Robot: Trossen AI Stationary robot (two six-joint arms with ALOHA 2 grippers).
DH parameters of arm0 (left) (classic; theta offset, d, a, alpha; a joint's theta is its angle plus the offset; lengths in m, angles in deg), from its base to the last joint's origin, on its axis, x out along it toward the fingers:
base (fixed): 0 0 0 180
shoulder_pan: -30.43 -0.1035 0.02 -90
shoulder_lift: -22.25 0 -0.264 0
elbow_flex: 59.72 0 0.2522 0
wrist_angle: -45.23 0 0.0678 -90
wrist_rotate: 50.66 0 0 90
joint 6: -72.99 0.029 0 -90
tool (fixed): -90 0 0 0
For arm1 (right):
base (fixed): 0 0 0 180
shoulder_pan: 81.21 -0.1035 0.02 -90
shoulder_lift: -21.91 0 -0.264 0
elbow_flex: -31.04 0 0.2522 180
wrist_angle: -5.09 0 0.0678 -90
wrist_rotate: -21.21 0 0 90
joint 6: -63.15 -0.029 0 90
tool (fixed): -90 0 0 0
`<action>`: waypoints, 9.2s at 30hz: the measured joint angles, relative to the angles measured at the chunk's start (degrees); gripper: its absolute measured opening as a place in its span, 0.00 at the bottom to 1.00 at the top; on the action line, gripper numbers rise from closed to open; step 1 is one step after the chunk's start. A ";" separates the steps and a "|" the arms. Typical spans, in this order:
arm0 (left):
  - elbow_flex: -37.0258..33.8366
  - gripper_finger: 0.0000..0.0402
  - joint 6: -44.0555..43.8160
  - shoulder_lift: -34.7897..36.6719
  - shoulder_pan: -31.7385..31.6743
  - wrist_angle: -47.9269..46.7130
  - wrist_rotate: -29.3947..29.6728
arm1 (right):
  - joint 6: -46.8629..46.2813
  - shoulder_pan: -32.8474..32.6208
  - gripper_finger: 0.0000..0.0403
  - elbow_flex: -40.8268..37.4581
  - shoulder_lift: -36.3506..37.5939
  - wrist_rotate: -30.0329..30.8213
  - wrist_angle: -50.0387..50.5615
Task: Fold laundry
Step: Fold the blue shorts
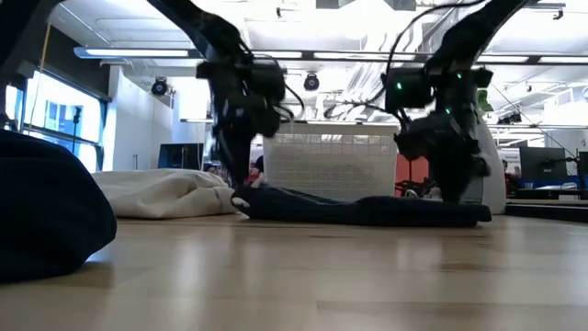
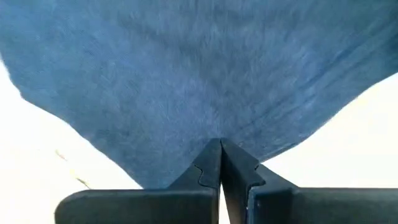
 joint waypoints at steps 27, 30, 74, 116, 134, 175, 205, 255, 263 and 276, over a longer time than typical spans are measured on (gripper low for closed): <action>0.64 0.09 4.00 -7.79 0.27 14.96 3.06 | -17.12 -4.86 0.00 -12.74 2.89 -7.04 -21.45; 4.34 0.08 5.10 -7.63 -0.76 10.82 2.73 | -20.13 -8.63 0.00 -13.54 6.73 -7.19 -20.10; -4.79 0.54 -6.39 -4.87 -1.75 18.31 6.42 | -3.00 6.61 0.35 -0.50 11.61 -6.91 -23.17; 3.15 0.09 22.66 -3.29 8.17 21.12 13.10 | 16.01 6.27 0.35 -0.43 -12.87 -13.86 -47.94; 1.83 0.51 -3.48 -2.30 -0.33 4.94 -4.63 | 2.47 8.93 0.01 -0.45 -11.08 -13.88 -43.25; -14.31 0.54 -18.32 3.74 2.64 48.43 3.44 | -7.89 5.93 0.56 -0.47 0.95 -21.45 -17.98; -13.79 0.24 -3.83 -9.58 7.68 67.32 -0.55 | 12.44 2.81 0.56 4.24 11.35 -3.90 -19.78; -13.73 0.37 9.71 43.77 3.38 41.64 21.38 | 40.76 -0.18 0.01 29.80 6.07 9.34 -5.75; -13.77 0.37 3.36 40.56 6.05 32.93 21.35 | 21.60 -5.15 0.02 6.93 5.84 -6.20 -23.04; -13.84 0.37 0.28 28.90 9.69 38.04 15.79 | 18.78 2.93 0.02 6.00 0.30 -6.95 -26.35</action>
